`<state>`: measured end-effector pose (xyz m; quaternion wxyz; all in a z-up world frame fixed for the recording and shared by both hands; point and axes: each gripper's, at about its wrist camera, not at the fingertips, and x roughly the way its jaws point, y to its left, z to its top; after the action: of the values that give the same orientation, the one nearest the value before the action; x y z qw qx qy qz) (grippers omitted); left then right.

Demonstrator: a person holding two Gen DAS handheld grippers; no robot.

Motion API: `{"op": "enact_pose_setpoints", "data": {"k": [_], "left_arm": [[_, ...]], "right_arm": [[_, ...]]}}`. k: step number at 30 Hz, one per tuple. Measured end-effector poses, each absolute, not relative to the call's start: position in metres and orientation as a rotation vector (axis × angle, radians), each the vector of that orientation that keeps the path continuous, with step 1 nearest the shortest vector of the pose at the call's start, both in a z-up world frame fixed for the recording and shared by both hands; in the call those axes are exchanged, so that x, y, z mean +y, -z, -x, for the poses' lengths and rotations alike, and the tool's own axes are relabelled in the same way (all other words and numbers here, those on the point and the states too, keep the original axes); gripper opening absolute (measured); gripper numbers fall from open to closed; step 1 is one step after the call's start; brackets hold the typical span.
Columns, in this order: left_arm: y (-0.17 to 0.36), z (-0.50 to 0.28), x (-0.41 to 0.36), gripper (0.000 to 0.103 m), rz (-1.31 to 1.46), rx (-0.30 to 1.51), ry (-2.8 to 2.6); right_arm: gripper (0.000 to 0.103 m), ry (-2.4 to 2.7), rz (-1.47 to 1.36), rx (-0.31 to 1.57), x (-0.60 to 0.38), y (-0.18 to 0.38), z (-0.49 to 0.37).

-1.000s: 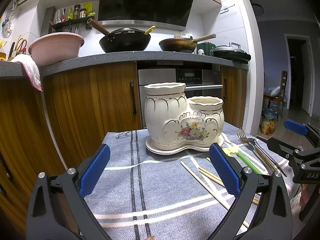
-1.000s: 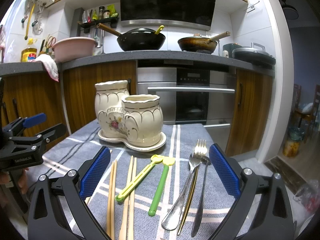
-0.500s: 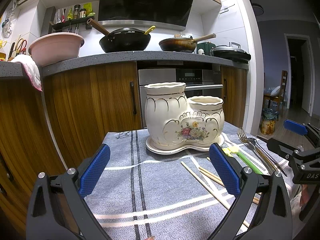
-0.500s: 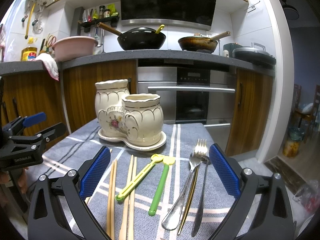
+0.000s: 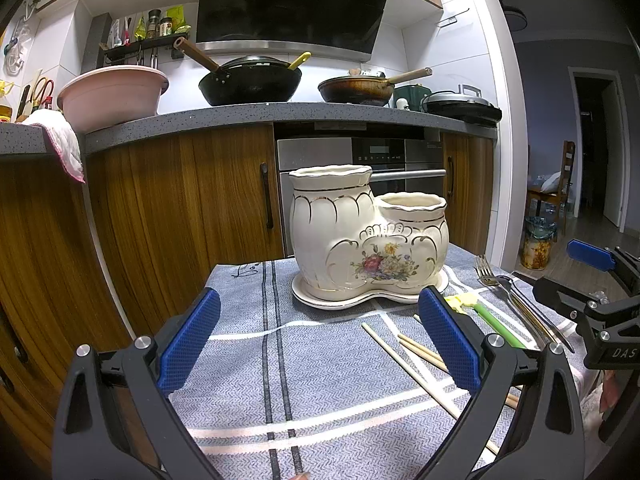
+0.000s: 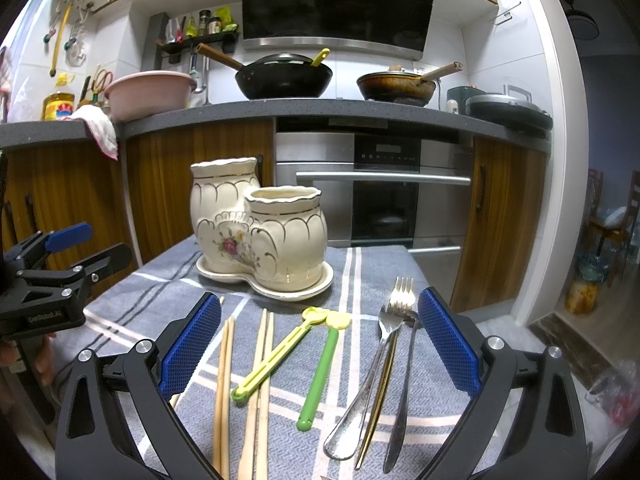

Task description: Organize utensils

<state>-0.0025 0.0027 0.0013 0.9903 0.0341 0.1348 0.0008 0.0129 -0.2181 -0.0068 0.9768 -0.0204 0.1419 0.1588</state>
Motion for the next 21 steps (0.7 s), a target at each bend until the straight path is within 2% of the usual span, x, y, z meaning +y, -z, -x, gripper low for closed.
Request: {"op": "enact_pose_setpoints", "data": {"k": [21], "left_arm": [[-0.0013,0.0028,0.0023,0.098,-0.07,0.273,-0.001]], "right_arm": [[0.098,-0.321,0.043,0.289,-0.2184,0.0028,-0.0146]]}}
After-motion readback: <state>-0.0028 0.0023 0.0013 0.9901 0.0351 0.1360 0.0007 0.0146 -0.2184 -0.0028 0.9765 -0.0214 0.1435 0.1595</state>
